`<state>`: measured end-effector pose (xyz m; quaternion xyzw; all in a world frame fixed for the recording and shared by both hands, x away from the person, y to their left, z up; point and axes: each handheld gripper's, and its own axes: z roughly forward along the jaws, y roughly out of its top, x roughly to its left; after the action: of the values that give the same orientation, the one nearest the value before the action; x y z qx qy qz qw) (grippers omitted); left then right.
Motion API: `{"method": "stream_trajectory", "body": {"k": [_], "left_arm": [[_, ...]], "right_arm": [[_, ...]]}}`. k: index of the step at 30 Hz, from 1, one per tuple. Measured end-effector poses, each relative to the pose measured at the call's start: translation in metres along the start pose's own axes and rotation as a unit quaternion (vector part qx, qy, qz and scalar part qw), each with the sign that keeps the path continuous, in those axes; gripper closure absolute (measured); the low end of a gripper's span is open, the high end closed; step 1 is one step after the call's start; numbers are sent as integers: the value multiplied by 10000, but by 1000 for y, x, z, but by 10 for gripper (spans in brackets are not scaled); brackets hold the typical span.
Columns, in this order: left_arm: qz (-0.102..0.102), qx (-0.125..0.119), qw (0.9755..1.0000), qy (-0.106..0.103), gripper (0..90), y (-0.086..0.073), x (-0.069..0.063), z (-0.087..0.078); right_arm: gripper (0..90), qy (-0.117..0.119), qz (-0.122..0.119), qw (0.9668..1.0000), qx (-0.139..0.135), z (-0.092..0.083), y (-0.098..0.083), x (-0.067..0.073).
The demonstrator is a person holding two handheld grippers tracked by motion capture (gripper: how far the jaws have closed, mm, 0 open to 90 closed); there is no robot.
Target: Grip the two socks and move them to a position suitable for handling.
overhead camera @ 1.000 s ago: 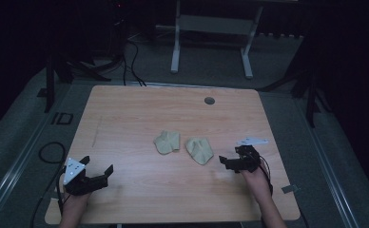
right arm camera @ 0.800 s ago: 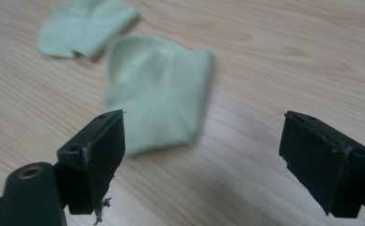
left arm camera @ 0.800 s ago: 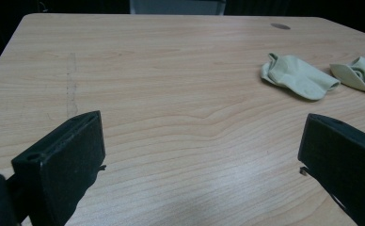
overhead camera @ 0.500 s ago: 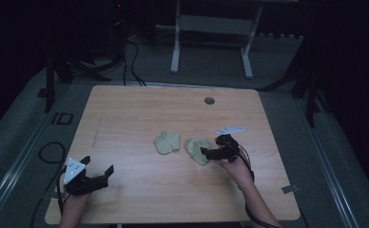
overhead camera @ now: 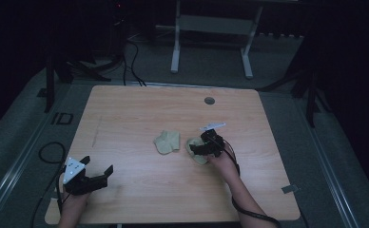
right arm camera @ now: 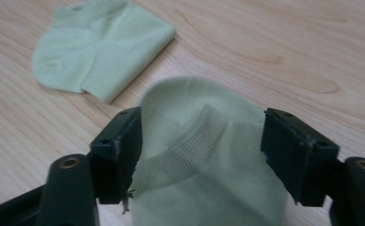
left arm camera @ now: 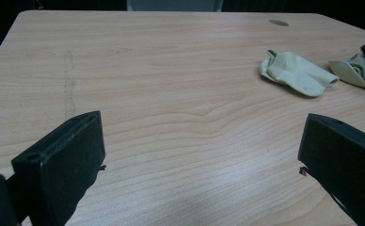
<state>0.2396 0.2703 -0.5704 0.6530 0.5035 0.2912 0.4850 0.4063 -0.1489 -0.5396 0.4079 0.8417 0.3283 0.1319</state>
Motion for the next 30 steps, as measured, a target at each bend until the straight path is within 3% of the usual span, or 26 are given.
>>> {"method": "stream_trajectory", "body": {"k": [7,9,13,15,19,25,30], "left_arm": [[16,-10,10000,-29,11,0,-1,-1],[12,-15,10000,-39,11,0,-1,-1],[2,-3,10000,-42,11,0,-1,-1],[3,16,10000,-59,11,0,-1,0],[21,39,10000,-72,11,0,-2,0],[-15,35,10000,-68,11,0,0,-1],[1,41,10000,-70,11,0,-1,0]], "right_arm": [[349,-121,-122,9996,206,15,0,5],[404,-364,-277,9988,191,18,-2,9],[479,-392,-279,9987,186,17,-3,9],[641,-460,-251,9984,195,16,-2,9],[770,-526,-291,9980,203,16,-1,8],[803,-547,-358,9975,277,14,2,9],[805,-525,-423,9976,145,0,11,12]]}}
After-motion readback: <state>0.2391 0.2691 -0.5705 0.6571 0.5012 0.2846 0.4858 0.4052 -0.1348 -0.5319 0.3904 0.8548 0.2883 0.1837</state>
